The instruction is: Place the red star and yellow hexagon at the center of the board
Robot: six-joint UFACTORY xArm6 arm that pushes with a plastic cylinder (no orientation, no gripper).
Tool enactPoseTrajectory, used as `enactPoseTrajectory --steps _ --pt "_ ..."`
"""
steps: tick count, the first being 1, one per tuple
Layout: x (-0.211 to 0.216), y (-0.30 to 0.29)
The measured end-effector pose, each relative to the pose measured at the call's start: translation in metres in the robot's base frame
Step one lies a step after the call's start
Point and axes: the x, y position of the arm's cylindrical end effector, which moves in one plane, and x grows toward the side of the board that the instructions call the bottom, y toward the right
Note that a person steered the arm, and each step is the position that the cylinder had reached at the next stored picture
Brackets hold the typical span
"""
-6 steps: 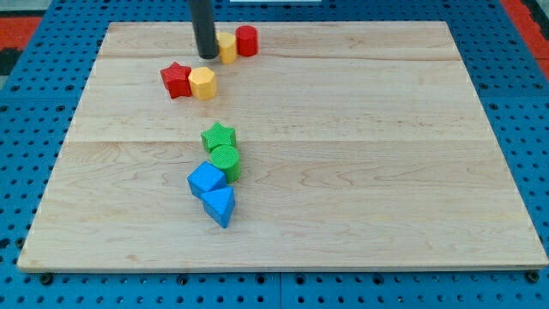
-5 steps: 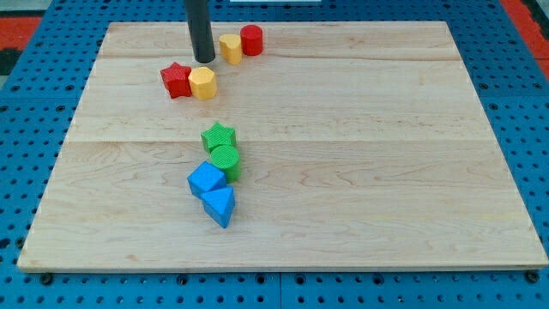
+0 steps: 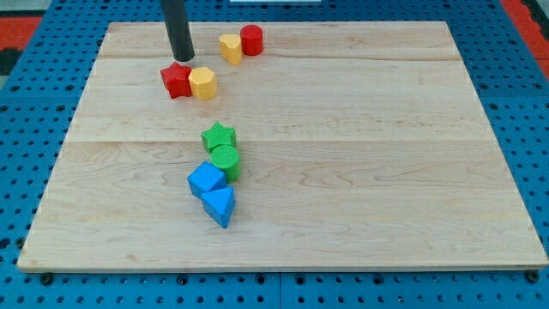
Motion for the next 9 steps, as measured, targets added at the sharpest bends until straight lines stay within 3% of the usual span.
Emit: enactPoseTrajectory --steps 3,5,8,9 --pt "0.005 -0.012" --pt "0.043 -0.025" --pt "0.051 0.015" --pt "0.074 0.051"
